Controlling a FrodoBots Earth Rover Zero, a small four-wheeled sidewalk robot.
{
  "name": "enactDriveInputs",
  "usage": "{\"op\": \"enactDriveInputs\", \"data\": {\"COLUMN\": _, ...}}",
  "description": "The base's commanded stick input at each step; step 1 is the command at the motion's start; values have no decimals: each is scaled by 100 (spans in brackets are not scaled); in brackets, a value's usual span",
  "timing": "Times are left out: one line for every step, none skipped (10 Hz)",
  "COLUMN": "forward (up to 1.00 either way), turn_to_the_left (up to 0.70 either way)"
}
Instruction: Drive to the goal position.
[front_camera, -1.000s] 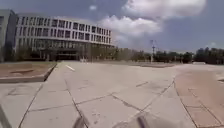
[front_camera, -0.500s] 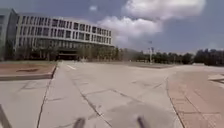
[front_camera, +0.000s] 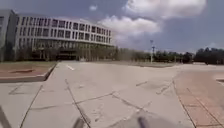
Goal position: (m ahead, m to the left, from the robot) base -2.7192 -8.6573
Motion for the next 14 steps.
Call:
{"op": "enactDriveInputs", "data": {"forward": 70, "turn_to_the_left": 0}}
{"op": "enactDriveInputs", "data": {"forward": 70, "turn_to_the_left": 0}}
{"op": "enactDriveInputs", "data": {"forward": 70, "turn_to_the_left": 0}}
{"op": "enactDriveInputs", "data": {"forward": 70, "turn_to_the_left": 0}}
{"op": "enactDriveInputs", "data": {"forward": 70, "turn_to_the_left": 0}}
{"op": "enactDriveInputs", "data": {"forward": 70, "turn_to_the_left": 0}}
{"op": "enactDriveInputs", "data": {"forward": 70, "turn_to_the_left": 0}}
{"op": "enactDriveInputs", "data": {"forward": 70, "turn_to_the_left": 0}}
{"op": "enactDriveInputs", "data": {"forward": 70, "turn_to_the_left": 0}}
{"op": "enactDriveInputs", "data": {"forward": 70, "turn_to_the_left": 0}}
{"op": "enactDriveInputs", "data": {"forward": 70, "turn_to_the_left": 0}}
{"op": "enactDriveInputs", "data": {"forward": 70, "turn_to_the_left": 0}}
{"op": "enactDriveInputs", "data": {"forward": 70, "turn_to_the_left": 0}}
{"op": "enactDriveInputs", "data": {"forward": 70, "turn_to_the_left": 0}}
